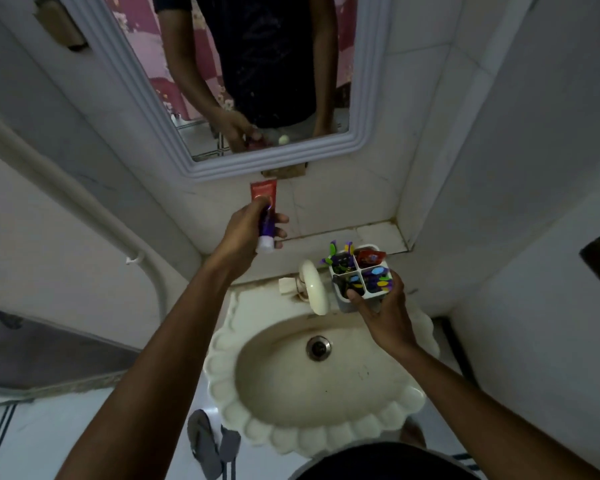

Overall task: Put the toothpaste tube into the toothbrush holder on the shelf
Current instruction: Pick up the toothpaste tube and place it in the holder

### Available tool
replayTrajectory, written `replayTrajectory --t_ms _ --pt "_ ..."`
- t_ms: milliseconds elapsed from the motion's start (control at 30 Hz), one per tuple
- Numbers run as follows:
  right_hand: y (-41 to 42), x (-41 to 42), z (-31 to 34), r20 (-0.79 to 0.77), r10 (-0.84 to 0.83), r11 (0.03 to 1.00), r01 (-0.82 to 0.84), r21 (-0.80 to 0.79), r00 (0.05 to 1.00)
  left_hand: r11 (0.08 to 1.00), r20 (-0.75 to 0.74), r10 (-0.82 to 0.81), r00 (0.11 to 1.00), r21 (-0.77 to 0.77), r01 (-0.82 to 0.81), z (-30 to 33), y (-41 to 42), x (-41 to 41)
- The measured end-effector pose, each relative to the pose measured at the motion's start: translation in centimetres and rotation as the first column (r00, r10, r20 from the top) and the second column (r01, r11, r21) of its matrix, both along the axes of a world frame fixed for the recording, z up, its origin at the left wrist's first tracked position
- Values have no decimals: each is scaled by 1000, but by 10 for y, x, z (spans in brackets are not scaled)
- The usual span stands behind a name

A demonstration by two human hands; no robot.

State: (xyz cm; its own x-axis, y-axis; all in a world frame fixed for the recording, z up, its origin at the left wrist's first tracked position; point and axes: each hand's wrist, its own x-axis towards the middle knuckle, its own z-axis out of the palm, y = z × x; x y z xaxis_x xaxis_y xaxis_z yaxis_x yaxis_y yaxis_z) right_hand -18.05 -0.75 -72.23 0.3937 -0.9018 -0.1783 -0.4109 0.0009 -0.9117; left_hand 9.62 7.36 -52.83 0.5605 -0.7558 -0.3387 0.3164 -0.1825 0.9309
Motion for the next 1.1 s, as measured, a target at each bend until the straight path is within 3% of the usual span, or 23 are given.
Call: replayTrajectory --t_ms 133,233,300,433,567,767,800,900,933,1000,1100 --pt "2 -7 2 -4 78 996 -78 35 997 994 216 -100 971 61 88 4 0 -31" --pt "4 -6 5 -4 136 990 -136 35 991 989 513 -138 847 111 94 0 1 -48" --pt "4 -8 6 -24 128 991 -128 26 991 993 626 -108 772 96 62 -2 -2 -60" --pt "5 -8 11 -50 129 991 -126 44 990 985 676 -168 718 134 105 -4 -2 -77" --pt "5 -6 14 -65 121 993 -119 26 991 924 782 -382 492 328 197 -14 -3 -90" --pt "7 -6 19 -109 122 992 -119 28 987 870 817 -492 302 450 201 -35 -10 -113" --pt "8 -5 19 -122 117 993 -114 27 986 859 823 -511 250 475 191 -38 -13 -113" --pt "10 -2 19 -147 90 996 -89 12 985 790 797 -604 -25 602 118 -46 -20 -111" --pt "11 -1 18 -146 78 997 -78 6 986 768 774 -629 -67 633 98 -48 -22 -109" --pt "11 2 17 -143 47 999 -49 -9 989 752 757 -651 -44 652 94 -50 -23 -106" --pt "12 6 15 -108 0 1000 -2 -17 994 812 809 -582 84 570 126 -51 -21 -100"
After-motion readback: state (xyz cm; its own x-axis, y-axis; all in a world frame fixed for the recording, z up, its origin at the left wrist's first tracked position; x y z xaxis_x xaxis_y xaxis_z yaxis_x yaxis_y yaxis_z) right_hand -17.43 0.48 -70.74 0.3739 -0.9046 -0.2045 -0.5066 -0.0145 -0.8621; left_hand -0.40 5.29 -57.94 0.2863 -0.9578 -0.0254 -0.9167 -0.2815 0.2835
